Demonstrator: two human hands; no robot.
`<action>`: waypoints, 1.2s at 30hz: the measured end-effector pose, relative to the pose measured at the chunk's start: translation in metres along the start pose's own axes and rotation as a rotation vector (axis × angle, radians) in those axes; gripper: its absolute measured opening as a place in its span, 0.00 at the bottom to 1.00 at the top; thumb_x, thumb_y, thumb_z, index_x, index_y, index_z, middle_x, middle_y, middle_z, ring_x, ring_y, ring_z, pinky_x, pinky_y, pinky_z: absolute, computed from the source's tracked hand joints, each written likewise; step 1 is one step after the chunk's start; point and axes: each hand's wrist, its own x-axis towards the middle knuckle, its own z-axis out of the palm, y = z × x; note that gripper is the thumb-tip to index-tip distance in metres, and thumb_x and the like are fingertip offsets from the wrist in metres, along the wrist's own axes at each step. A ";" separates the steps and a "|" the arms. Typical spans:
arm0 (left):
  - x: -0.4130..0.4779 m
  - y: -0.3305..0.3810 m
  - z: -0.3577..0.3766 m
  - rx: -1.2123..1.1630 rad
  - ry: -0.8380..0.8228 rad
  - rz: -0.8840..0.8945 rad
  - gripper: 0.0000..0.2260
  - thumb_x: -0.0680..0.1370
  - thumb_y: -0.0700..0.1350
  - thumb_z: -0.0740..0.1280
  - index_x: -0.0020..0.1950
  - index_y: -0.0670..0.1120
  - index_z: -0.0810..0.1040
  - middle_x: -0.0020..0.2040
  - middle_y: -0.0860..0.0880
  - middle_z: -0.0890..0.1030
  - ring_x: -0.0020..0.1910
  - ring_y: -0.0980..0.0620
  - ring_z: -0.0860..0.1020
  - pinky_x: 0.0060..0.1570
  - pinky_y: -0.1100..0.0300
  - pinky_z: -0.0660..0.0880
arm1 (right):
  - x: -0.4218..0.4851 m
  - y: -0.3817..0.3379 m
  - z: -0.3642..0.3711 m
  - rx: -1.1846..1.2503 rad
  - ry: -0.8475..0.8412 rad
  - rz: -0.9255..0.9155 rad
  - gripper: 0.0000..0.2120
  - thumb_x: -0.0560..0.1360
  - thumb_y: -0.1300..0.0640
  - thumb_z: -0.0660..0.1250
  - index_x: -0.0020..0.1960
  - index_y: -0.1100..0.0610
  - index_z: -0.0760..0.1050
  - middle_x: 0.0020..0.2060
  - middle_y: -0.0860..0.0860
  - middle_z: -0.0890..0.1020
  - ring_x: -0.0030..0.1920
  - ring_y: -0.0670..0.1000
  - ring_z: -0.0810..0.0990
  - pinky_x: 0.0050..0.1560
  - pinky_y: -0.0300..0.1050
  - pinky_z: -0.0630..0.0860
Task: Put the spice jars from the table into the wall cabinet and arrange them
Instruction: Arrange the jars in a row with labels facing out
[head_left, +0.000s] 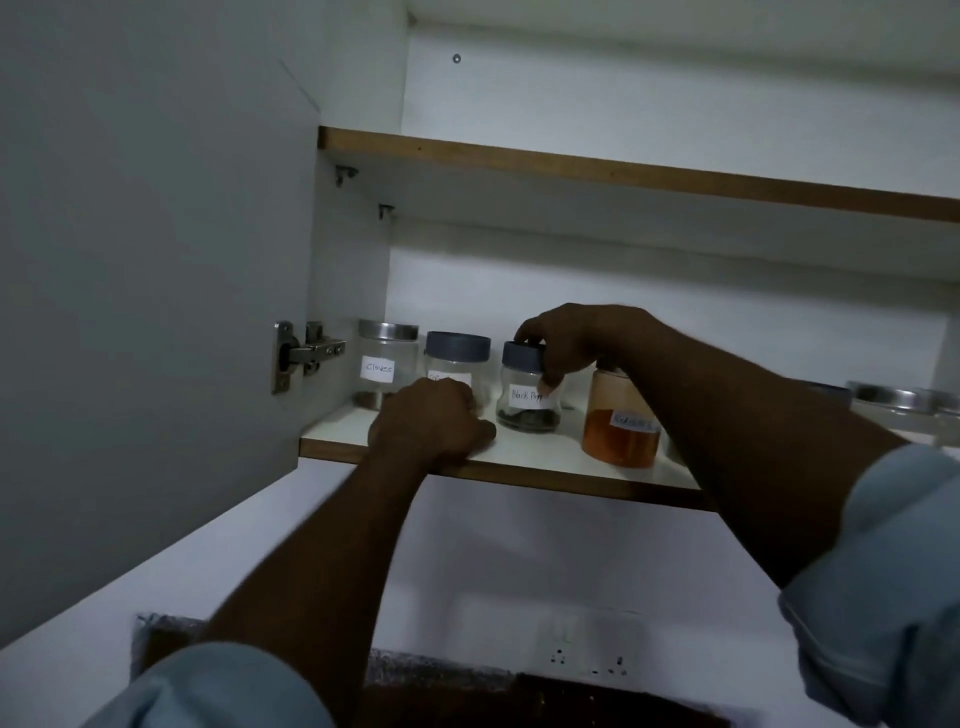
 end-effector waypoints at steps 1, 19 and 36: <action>0.000 0.000 0.001 0.004 0.008 -0.001 0.15 0.70 0.61 0.68 0.49 0.52 0.82 0.42 0.50 0.78 0.42 0.48 0.75 0.43 0.56 0.73 | 0.005 0.001 0.001 -0.020 0.000 -0.002 0.36 0.72 0.49 0.77 0.75 0.52 0.67 0.68 0.52 0.76 0.64 0.56 0.75 0.63 0.50 0.73; 0.004 -0.005 0.006 -0.017 0.057 0.023 0.13 0.72 0.61 0.69 0.45 0.52 0.81 0.35 0.54 0.74 0.41 0.50 0.76 0.41 0.57 0.72 | 0.036 0.005 0.008 -0.034 0.010 0.028 0.32 0.72 0.46 0.77 0.72 0.55 0.72 0.64 0.53 0.79 0.62 0.56 0.77 0.64 0.52 0.74; -0.003 0.044 0.003 0.040 -0.075 0.110 0.09 0.79 0.53 0.66 0.54 0.54 0.83 0.51 0.49 0.84 0.49 0.48 0.80 0.51 0.52 0.79 | -0.073 0.072 -0.005 0.088 -0.189 0.100 0.44 0.71 0.54 0.78 0.79 0.43 0.58 0.72 0.52 0.72 0.69 0.57 0.72 0.65 0.55 0.71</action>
